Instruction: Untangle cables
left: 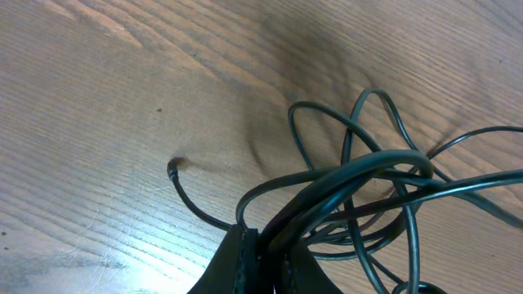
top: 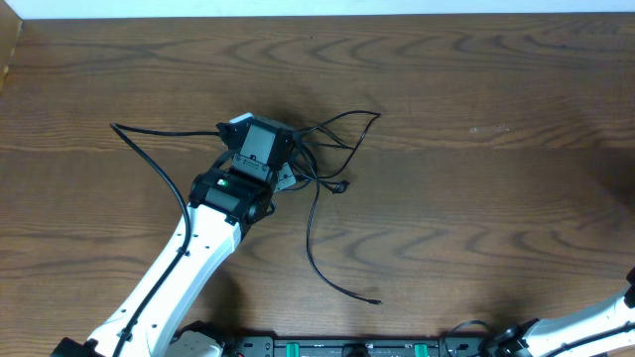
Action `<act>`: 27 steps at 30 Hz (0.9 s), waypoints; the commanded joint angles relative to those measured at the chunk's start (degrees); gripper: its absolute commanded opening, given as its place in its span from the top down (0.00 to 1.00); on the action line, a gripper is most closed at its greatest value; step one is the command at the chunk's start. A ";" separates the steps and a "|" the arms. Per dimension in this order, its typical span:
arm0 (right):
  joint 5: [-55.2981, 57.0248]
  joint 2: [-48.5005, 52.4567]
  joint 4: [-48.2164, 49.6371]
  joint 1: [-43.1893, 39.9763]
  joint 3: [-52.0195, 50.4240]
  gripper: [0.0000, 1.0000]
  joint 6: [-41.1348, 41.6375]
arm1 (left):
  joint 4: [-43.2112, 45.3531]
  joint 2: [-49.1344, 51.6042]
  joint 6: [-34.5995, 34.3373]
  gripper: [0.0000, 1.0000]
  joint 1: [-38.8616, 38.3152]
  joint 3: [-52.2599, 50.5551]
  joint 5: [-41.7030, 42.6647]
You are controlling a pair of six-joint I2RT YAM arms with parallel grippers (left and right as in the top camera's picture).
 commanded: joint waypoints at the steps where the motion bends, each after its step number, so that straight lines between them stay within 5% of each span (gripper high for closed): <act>1: -1.03 0.26 -2.34 -0.13 0.92 0.35 11.91 | -0.04 -0.72 -0.52 0.91 0.20 0.66 -0.94; 5: -1.40 -1.42 -2.95 0.55 0.92 0.08 13.99 | -0.04 -0.72 -0.52 0.91 0.20 0.66 -0.96; 8: -2.75 -5.77 -2.47 1.57 0.92 0.01 14.78 | -0.04 -0.72 -0.52 0.91 0.20 0.63 -0.94; 16: -17.14 -20.09 -1.68 2.62 0.92 0.01 27.91 | -0.02 -0.72 -0.63 0.92 0.20 0.66 -0.90; 21: -29.40 -26.16 -3.89 4.70 0.92 0.01 34.10 | 0.39 -0.72 -9.11 0.92 0.20 0.66 -0.39; 27: -37.86 -31.85 -5.01 14.08 0.92 0.01 37.77 | 9.25 -0.72 -7.69 0.92 0.15 0.63 12.17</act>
